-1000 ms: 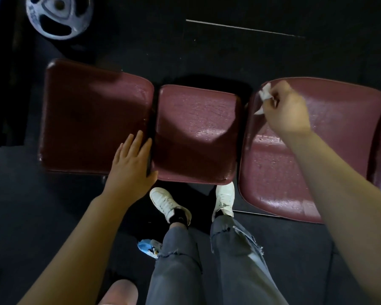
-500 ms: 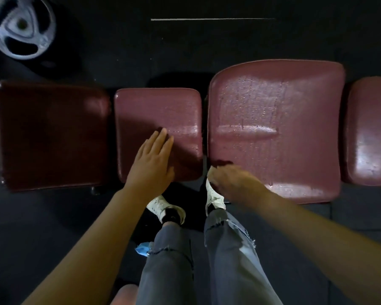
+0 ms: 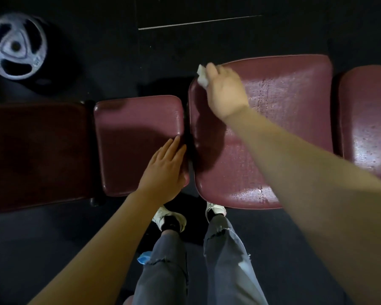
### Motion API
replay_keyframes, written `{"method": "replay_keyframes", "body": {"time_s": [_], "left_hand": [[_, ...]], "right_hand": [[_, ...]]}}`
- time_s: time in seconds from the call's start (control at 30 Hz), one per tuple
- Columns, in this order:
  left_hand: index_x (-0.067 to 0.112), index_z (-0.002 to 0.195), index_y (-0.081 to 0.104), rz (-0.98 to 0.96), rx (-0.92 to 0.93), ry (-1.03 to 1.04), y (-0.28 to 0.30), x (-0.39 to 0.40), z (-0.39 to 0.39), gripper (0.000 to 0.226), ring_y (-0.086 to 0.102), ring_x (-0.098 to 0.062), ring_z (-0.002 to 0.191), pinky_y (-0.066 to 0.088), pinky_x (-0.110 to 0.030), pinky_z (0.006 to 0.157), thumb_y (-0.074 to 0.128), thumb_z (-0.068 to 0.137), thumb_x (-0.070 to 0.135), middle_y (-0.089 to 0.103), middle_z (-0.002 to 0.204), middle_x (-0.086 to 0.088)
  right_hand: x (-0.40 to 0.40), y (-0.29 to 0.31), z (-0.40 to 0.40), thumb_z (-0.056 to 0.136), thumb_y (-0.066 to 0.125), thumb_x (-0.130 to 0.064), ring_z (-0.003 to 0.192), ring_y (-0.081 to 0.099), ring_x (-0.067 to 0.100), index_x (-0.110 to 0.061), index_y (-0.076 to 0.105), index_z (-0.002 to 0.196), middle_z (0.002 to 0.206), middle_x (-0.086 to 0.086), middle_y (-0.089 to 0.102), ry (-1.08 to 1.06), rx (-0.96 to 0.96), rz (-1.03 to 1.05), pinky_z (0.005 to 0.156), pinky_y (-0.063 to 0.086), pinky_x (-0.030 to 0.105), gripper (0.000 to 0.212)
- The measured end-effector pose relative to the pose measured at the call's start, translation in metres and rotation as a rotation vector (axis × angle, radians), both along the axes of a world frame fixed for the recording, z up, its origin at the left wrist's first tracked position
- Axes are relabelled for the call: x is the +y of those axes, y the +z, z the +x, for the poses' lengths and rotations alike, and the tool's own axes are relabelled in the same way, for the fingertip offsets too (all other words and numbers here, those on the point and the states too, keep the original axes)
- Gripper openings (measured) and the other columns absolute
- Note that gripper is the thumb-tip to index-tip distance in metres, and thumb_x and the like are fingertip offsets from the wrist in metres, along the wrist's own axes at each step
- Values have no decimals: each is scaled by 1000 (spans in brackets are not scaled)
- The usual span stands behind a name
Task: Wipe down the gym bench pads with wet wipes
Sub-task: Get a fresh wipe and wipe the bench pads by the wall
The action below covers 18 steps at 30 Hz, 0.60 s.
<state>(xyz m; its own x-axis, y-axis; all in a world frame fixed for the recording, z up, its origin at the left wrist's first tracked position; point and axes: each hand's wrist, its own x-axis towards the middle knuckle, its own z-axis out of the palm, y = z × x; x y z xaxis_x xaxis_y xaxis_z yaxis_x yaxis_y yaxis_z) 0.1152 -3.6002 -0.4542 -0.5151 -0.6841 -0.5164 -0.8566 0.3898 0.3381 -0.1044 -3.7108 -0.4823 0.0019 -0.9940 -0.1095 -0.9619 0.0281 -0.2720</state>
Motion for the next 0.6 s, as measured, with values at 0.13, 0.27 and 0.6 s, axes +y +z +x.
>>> {"method": "replay_keyframes", "body": {"time_s": [0.13, 0.27, 0.6], "left_hand": [[17, 158, 17, 37, -6, 16, 1, 2, -1, 75, -2, -18, 153, 3, -33, 122, 55, 94, 30, 6, 167, -1], [22, 159, 10, 43, -51, -17, -1, 4, -4, 78, -8, -21, 153, 2, -38, 122, 54, 95, 35, -7, 167, -3], [25, 158, 10, -36, -171, 2, -12, 19, -22, 94, -10, -29, 152, -2, -45, 122, 60, 87, 60, -13, 165, -11]], "right_hand": [[139, 12, 17, 92, 48, -17, 72, 58, 30, -16, 60, 113, 83, 8, 64, 340, -221, 184, 65, 44, 38, 24], [178, 18, -13, 90, 51, -21, 62, 51, 19, -16, 65, 92, 70, -3, 57, 850, -235, 210, 60, 39, 31, 15], [-44, 2, -53, 84, 48, -7, 93, 57, 42, -4, 51, 109, 99, 23, 64, 41, 42, 13, 75, 42, 43, 25]]}}
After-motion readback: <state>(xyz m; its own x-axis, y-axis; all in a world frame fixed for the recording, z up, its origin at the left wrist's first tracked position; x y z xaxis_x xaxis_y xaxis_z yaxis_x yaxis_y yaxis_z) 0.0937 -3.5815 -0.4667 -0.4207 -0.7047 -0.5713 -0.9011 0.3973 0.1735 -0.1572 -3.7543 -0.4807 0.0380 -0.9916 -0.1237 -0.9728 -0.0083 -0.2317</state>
